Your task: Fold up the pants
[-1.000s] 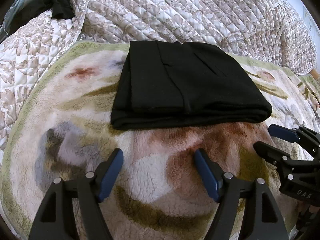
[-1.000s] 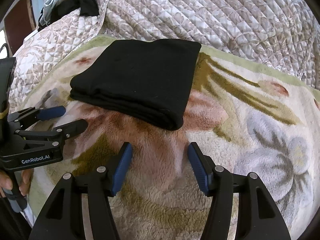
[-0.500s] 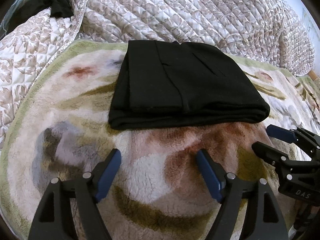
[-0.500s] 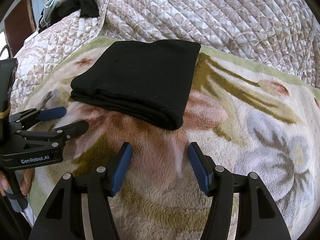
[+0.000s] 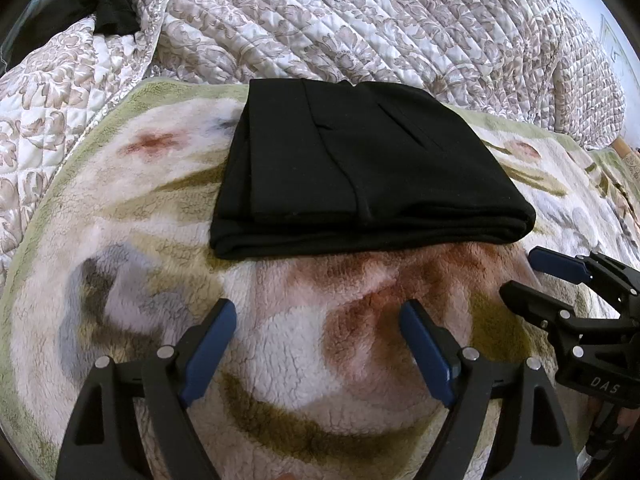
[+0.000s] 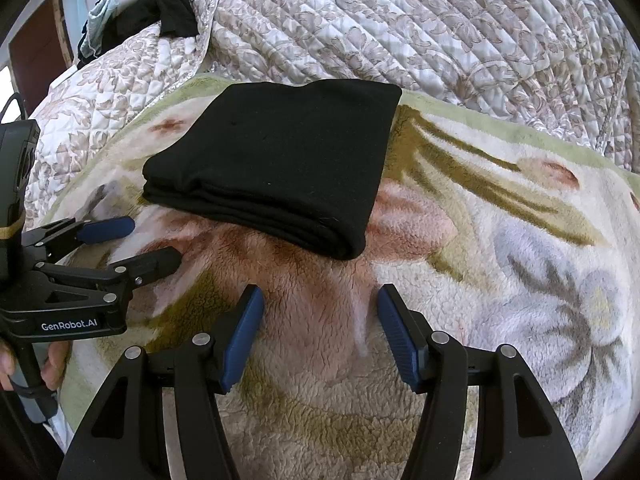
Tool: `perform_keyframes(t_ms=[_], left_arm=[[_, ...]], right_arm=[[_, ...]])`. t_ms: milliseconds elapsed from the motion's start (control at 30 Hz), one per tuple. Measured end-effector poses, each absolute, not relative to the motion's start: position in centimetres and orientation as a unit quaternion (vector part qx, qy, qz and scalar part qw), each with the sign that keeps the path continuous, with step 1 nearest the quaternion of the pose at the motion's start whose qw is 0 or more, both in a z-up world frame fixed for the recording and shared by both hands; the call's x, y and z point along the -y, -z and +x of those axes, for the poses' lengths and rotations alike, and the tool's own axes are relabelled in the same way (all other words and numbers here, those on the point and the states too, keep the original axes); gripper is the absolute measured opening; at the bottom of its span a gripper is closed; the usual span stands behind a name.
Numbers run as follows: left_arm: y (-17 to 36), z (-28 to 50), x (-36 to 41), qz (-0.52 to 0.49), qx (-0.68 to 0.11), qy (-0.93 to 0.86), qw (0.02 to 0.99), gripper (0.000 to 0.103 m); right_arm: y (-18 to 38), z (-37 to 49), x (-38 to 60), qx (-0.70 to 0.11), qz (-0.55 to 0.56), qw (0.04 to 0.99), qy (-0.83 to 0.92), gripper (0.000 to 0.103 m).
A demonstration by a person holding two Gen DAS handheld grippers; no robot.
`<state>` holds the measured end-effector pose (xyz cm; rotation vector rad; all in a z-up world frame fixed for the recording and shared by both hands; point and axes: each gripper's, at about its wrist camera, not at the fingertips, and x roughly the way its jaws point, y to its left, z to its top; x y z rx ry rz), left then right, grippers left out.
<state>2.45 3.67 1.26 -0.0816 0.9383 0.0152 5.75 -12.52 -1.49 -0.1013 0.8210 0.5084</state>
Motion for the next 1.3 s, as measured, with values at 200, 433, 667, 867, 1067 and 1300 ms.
perform_keyframes(t_ms=[200, 433, 667, 867, 1067, 1300], left_arm=[[-1.28, 2.47, -3.63, -0.039, -0.452, -0.007, 0.891, 0.086], [-1.26, 2.47, -3.67, -0.039, -0.452, -0.007, 0.891, 0.087], [-1.20, 2.48, -3.65, -0.039, -0.452, -0.007, 0.891, 0.087], [-1.19, 2.46, -3.62, -0.039, -0.452, -0.007, 0.891, 0.087], [-1.12, 2.50, -3.64, -0.037, -0.451, -0.007, 0.892, 0.087], [-1.12, 2.49, -3.62, -0.036, -0.451, -0.007, 0.892, 0.087]], right_arm=[[1.50, 5.75, 12.52, -0.395, -0.049, 0.884, -0.244, 0.060], [1.49, 5.74, 12.51, -0.394, -0.049, 0.885, -0.244, 0.060], [1.47, 5.74, 12.51, -0.395, -0.048, 0.884, -0.245, 0.060], [1.45, 5.73, 12.50, -0.395, -0.047, 0.884, -0.245, 0.060], [1.48, 5.67, 12.44, -0.395, -0.043, 0.884, -0.246, 0.061], [1.51, 5.72, 12.46, -0.395, -0.040, 0.884, -0.248, 0.061]])
